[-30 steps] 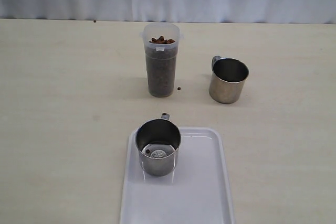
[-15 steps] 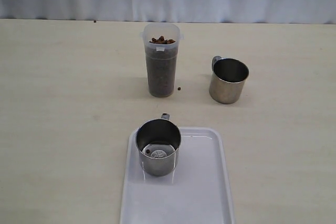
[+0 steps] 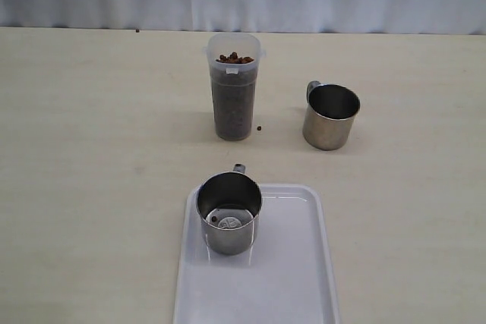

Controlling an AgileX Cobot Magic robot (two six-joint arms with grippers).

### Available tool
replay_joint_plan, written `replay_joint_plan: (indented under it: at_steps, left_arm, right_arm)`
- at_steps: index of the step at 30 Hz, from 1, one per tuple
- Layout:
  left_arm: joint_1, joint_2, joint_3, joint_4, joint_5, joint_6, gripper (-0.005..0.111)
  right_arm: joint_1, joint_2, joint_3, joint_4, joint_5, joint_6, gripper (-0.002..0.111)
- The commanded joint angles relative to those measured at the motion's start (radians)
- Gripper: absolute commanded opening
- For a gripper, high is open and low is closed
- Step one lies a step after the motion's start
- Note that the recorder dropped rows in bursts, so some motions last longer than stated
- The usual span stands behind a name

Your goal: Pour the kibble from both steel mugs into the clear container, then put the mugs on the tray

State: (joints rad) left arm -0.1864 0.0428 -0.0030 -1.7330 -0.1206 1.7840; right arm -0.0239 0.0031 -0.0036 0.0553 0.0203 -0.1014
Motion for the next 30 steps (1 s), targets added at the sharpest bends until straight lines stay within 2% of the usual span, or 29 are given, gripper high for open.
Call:
replay_joint_plan:
  at_steps: [1, 3, 6, 8, 12, 13, 14, 17, 18, 23, 30]
  left_arm:
    - [0.001, 0.004, 0.003, -0.011, 0.004, -0.005, 0.000]
    - [0.001, 0.004, 0.003, -0.011, 0.004, -0.005, 0.000]
    - [0.001, 0.004, 0.003, -0.011, 0.004, -0.005, 0.000]
    - [0.001, 0.004, 0.003, -0.011, 0.004, -0.005, 0.000]
    - [0.001, 0.004, 0.003, -0.011, 0.004, -0.005, 0.000]
    - [0.001, 0.004, 0.003, -0.011, 0.004, -0.005, 0.000]
    - [0.001, 0.004, 0.003, -0.011, 0.004, -0.005, 0.000]
    - [0.001, 0.004, 0.003, -0.011, -0.004, -0.005, 0.000]
    - [0.001, 0.004, 0.003, -0.011, -0.004, -0.005, 0.000]
    - [0.001, 0.004, 0.003, -0.011, -0.004, -0.005, 0.000]
    - [0.001, 0.004, 0.003, -0.011, -0.004, -0.005, 0.000]
  right_arm:
    - [0.003, -0.003, 0.004, -0.009, -0.092, 0.012, 0.005]
    - [0.003, -0.003, 0.004, -0.009, -0.221, 0.026, 0.005]
    - [0.003, 0.077, 0.004, -0.055, -0.211, 0.147, 0.005]
    - [0.003, 0.277, 0.004, -0.064, -0.277, 0.207, 0.005]
    - [0.003, 0.745, 0.004, -0.338, -0.582, 0.386, 0.015]
    - [0.003, 0.862, 0.004, -0.398, -0.688, 0.386, 0.023]
    - [0.003, 1.071, -0.017, -0.437, -0.784, 0.370, 0.041]
    - [0.003, 1.380, -0.122, -0.462, -0.877, 0.313, 0.089]
    - [0.003, 1.528, -0.197, -0.502, -0.895, 0.317, 0.109]
    - [0.003, 1.796, -0.379, -0.675, -0.976, 0.326, 0.109]
    - [0.003, 1.954, -0.567, -0.763, -0.981, 0.323, 0.109]
